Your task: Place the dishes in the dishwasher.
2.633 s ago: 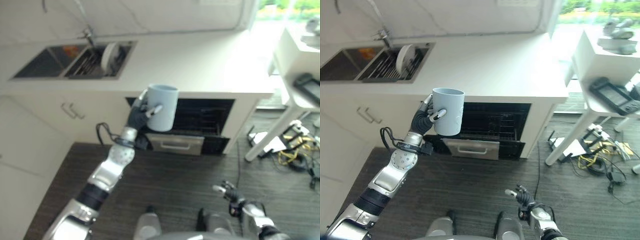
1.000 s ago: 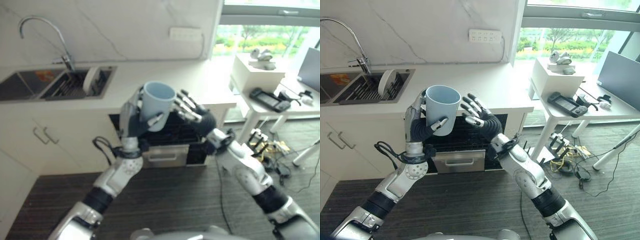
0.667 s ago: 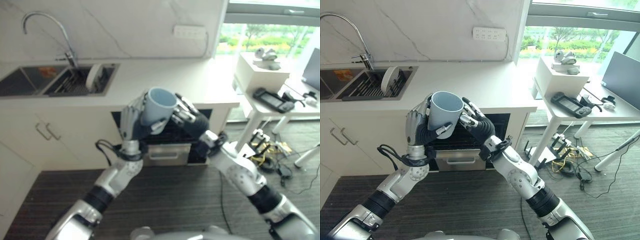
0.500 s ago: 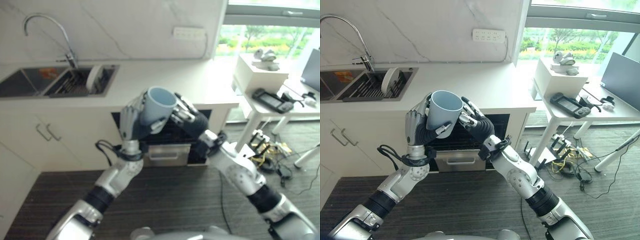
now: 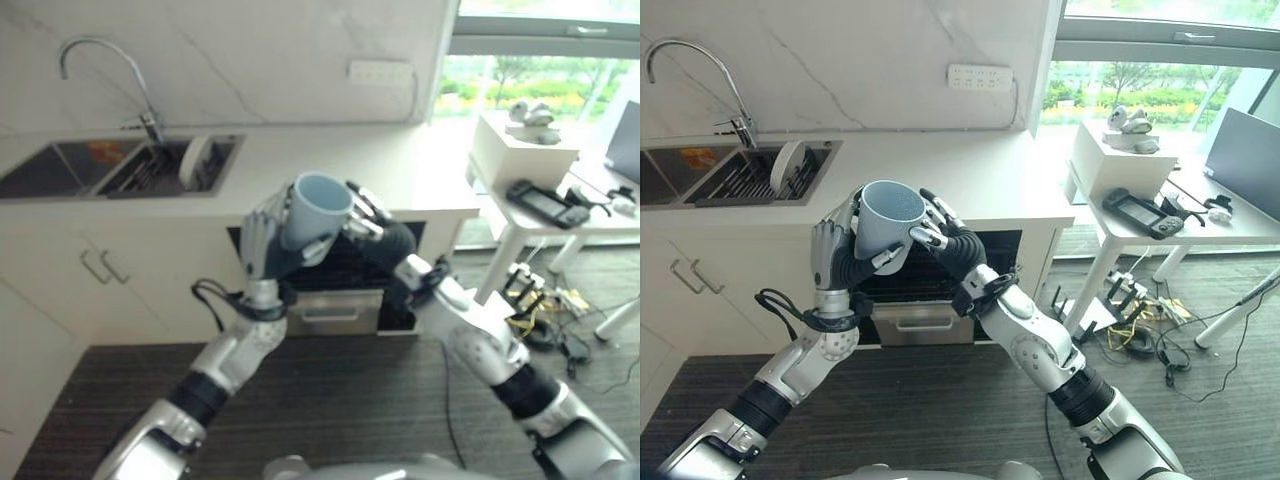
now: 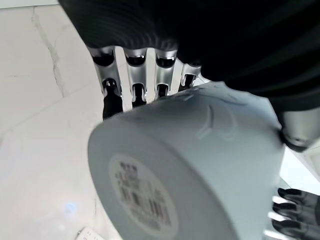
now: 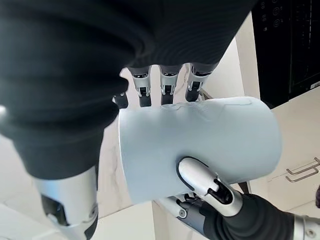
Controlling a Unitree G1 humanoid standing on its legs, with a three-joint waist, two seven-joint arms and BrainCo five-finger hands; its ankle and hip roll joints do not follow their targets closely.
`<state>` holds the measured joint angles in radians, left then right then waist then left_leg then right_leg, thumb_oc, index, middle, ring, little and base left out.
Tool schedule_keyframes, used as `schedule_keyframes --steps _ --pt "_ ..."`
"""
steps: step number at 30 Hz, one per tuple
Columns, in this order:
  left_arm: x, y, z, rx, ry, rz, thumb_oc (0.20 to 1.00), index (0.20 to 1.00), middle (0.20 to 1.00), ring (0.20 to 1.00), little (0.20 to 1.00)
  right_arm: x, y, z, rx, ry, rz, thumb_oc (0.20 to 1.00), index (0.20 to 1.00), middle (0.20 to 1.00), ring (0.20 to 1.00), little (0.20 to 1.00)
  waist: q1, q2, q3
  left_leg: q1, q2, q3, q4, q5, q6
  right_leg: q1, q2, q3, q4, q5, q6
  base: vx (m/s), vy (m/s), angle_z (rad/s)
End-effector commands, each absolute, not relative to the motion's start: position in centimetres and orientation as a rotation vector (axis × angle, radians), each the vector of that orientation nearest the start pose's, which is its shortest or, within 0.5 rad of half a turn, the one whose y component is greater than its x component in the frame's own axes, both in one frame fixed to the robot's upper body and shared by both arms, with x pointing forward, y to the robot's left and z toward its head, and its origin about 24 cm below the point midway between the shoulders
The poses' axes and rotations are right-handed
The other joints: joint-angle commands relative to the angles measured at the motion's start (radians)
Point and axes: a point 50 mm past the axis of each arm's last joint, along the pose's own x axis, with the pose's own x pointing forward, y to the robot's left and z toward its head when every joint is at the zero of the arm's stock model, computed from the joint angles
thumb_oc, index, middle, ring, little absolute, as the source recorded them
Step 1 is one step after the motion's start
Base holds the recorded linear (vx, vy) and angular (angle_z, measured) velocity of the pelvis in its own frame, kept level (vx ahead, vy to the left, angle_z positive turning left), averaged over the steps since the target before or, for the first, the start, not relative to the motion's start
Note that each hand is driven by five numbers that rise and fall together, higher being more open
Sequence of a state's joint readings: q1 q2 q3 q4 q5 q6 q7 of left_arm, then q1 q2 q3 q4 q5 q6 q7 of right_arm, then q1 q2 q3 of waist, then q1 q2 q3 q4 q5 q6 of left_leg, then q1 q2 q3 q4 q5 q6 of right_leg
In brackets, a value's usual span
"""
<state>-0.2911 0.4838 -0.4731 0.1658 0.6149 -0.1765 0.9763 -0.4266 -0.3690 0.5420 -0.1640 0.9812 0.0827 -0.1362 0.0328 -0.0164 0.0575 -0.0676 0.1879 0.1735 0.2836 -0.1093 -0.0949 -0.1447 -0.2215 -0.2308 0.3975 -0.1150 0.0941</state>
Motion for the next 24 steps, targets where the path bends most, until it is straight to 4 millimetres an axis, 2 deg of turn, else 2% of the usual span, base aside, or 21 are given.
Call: schedule_keyframes --steps 1,16,24 --pt "28.0 12.2 12.8 0.819 -0.974 0.264 0.200 0.200 0.200 0.200 0.200 28.1 -2.9 18.2 0.495 -0.177 0.755 1.000 1.000 1.000 1.000 1.000 0.008 -0.014 -0.009 0.007 -0.011 -0.076 0.016 -0.037 0.000 0.089 -0.029 0.083 -0.097 0.017 0.080 0.00 0.000 0.00" --pt "27.5 10.3 14.0 0.765 -1.026 0.200 0.200 0.200 0.200 0.200 0.200 28.5 -1.7 17.8 0.484 -0.146 0.744 1.000 1.000 1.000 1.000 1.000 0.015 -0.014 -0.001 0.006 -0.021 -0.087 0.016 -0.040 0.005 0.092 -0.025 0.085 -0.097 0.014 0.078 0.00 0.000 0.00" --pt "27.3 9.4 14.5 0.754 -1.027 0.153 0.200 0.200 0.200 0.200 0.200 28.1 -0.7 17.7 0.457 -0.125 0.802 1.000 1.000 1.000 1.000 1.000 0.016 -0.014 0.003 0.011 -0.024 -0.086 0.016 -0.042 0.007 0.097 -0.026 0.082 -0.097 0.012 0.077 0.00 0.000 0.00"
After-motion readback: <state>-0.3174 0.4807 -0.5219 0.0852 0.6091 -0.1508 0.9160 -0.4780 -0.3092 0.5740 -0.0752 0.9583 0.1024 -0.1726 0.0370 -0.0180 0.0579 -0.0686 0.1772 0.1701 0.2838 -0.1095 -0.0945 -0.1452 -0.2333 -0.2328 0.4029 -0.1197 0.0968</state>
